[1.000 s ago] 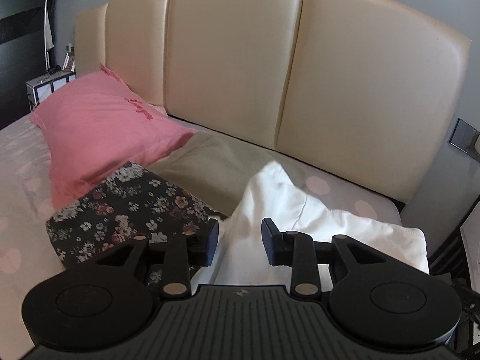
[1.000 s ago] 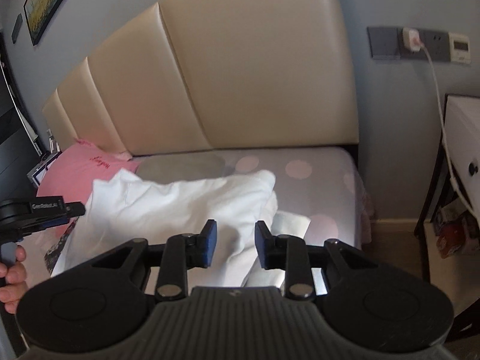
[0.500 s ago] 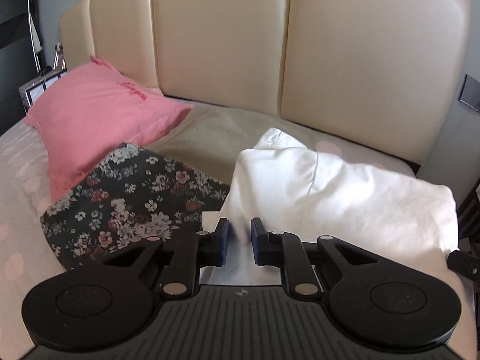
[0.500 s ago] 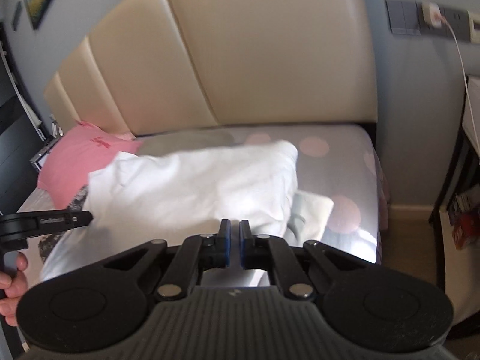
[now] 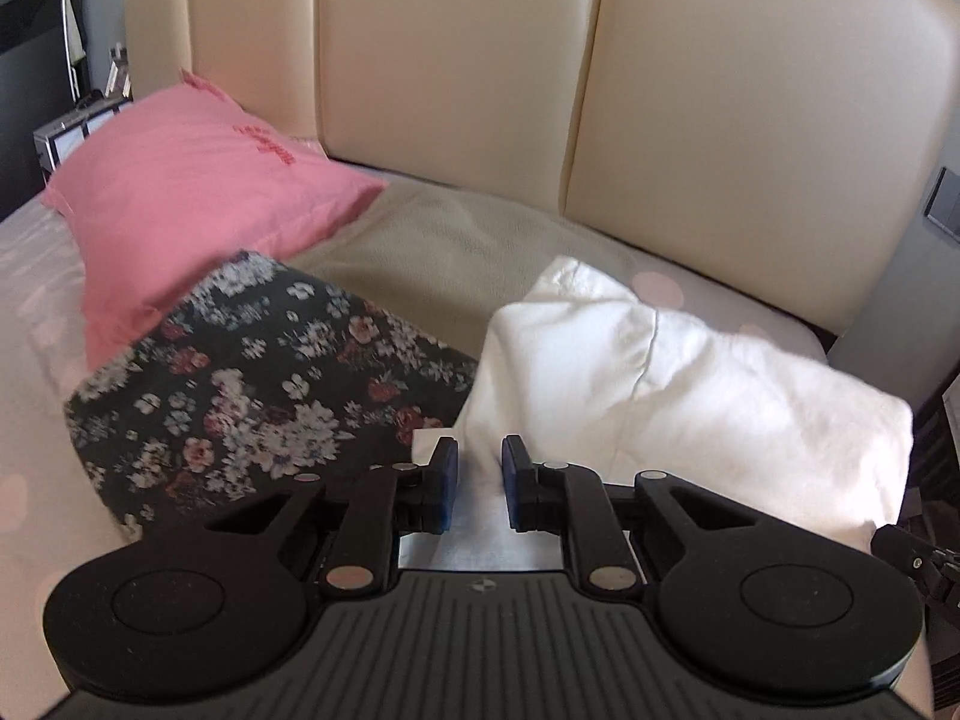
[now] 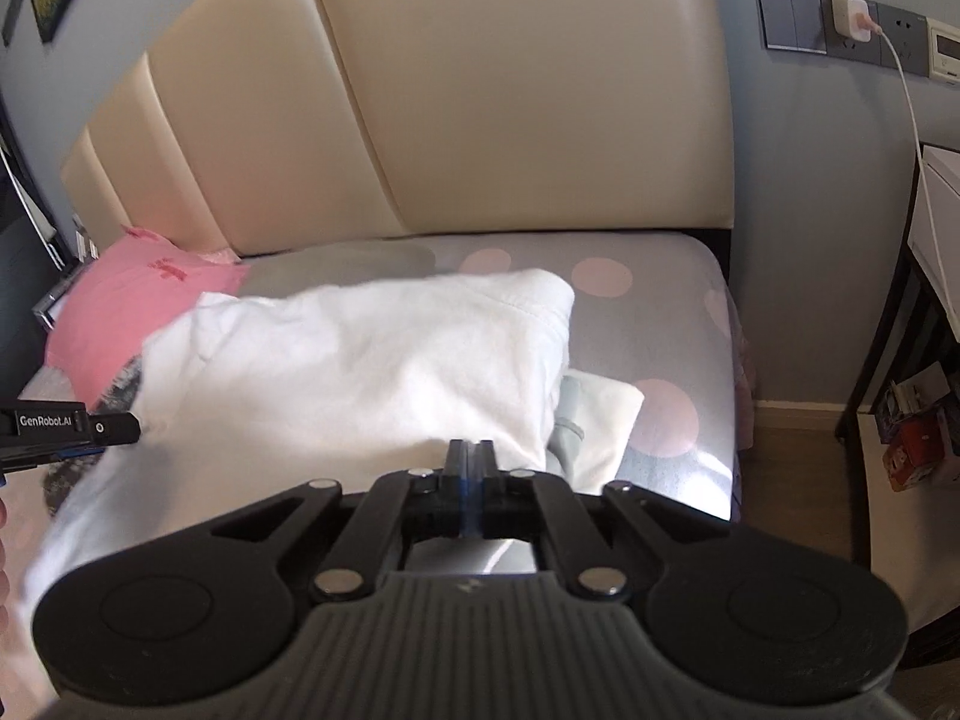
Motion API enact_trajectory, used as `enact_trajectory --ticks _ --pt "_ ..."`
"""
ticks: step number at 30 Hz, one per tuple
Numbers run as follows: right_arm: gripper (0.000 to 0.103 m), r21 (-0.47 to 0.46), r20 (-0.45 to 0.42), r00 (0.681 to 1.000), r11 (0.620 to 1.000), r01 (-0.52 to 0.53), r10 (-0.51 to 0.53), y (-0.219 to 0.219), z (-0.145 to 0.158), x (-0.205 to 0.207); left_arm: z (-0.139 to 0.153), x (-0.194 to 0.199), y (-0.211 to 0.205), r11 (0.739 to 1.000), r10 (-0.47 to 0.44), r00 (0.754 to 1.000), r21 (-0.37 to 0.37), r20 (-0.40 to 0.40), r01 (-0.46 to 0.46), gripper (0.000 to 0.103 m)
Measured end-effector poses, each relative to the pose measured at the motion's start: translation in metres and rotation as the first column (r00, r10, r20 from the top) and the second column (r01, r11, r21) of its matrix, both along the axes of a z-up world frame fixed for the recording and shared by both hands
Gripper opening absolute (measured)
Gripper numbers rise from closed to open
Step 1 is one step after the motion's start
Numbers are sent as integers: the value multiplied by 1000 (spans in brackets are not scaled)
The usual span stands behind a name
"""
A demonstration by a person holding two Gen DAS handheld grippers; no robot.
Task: Fold clothes
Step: 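Lower the shirt onto the folded clothes stack and open both grippers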
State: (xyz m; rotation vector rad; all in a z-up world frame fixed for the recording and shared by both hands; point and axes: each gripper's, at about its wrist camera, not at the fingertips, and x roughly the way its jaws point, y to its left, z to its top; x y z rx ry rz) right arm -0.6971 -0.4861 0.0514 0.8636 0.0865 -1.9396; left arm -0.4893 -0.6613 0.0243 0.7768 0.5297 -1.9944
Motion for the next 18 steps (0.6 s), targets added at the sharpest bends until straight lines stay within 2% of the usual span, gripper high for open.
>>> enact_trajectory --ticks 4,5,7,10,13,16,18 --pt "21 -62 -1 997 995 -82 82 24 17 9 27 13 28 998 -32 999 -54 1 32 14" --pt "28 -65 3 994 992 -107 108 29 21 13 31 17 36 997 -37 999 -63 1 37 14" --pt "31 -57 18 988 986 -154 156 38 25 22 37 24 51 996 -45 999 -78 5 46 14" --pt "31 -39 -13 981 981 -192 191 47 27 37 33 32 68 996 -40 999 -78 35 43 14" --pt "31 -23 -61 970 971 -237 235 53 24 50 15 36 72 998 -24 997 -52 70 28 14" --pt "33 31 -82 963 967 -254 256 47 11 57 -4 40 73 1000 -6 996 -25 92 9 14" --pt "34 34 -88 963 966 -255 257 47 8 57 -13 40 73 1000 4 995 -10 103 -3 14"
